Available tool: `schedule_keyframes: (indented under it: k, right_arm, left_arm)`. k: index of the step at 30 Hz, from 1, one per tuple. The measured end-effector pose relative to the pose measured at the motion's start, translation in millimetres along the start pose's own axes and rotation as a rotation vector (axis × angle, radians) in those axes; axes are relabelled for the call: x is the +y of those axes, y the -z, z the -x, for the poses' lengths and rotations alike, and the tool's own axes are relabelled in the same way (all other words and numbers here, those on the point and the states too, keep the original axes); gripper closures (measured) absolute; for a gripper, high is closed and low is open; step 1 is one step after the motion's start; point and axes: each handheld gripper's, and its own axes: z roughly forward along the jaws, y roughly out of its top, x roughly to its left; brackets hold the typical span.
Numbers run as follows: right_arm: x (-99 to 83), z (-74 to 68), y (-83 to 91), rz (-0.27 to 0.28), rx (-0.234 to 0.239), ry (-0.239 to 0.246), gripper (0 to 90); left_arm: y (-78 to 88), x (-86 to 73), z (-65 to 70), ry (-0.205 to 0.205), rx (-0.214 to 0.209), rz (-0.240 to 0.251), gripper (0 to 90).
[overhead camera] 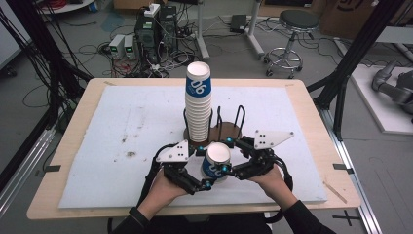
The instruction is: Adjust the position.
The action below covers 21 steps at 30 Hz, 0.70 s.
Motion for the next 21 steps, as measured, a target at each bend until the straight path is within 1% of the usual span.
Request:
schedule_keyframes:
  k: [1,5,8,10,11,12,13,16,18,20,21]
  right_arm:
    - [-0.1,0.0,-1.2,0.002,-0.001,0.006,30.6]
    - [-0.5,-1.5,-3.3,0.001,0.012,-0.001,30.6]
    - [-0.8,-2.0,-4.7,0.006,0.020,-0.001,30.6]
    - [-0.9,-2.4,-5.8,0.006,0.026,-0.002,30.6]
    - [-1.1,-2.9,-6.4,0.002,0.029,-0.004,30.6]
    - [-1.2,-2.7,-6.7,0.000,0.024,0.003,30.6]
    - [-1.3,-2.8,-6.9,-0.003,0.024,-0.001,30.6]
    - [-1.1,-2.1,-6.0,0.000,0.021,0.001,30.6]
    - [-0.9,-1.7,-5.4,0.002,0.019,0.005,30.6]
    - [-0.7,-1.8,-4.5,-0.008,0.019,0.002,30.6]
    - [-0.5,-1.3,-4.0,-0.010,0.016,0.009,30.5]
  left_arm:
    - [-1.7,-0.3,0.3,0.003,-0.004,-0.003,7.6]
    - [-6.0,-1.2,0.0,-0.001,-0.015,-0.015,7.6]
    - [-8.6,-1.5,-1.0,-0.004,-0.014,-0.030,7.7]
    - [-8.9,-1.5,-1.8,-0.006,-0.025,-0.028,10.0]
    - [-9.2,-1.5,-1.8,-0.006,-0.039,-0.029,12.5]
    - [-9.0,-1.0,-2.2,-0.011,-0.053,-0.037,15.7]
    - [-9.0,-0.6,-2.2,-0.013,-0.054,-0.041,18.1]
    - [-8.2,1.7,-2.6,-0.014,-0.056,-0.049,19.3]
    - [-7.0,3.8,-3.2,-0.022,-0.057,-0.068,20.0]
    - [-6.0,6.2,-3.9,-0.028,-0.054,-0.091,20.9]
    - [-5.3,7.5,-4.0,-0.031,-0.055,-0.105,21.3]
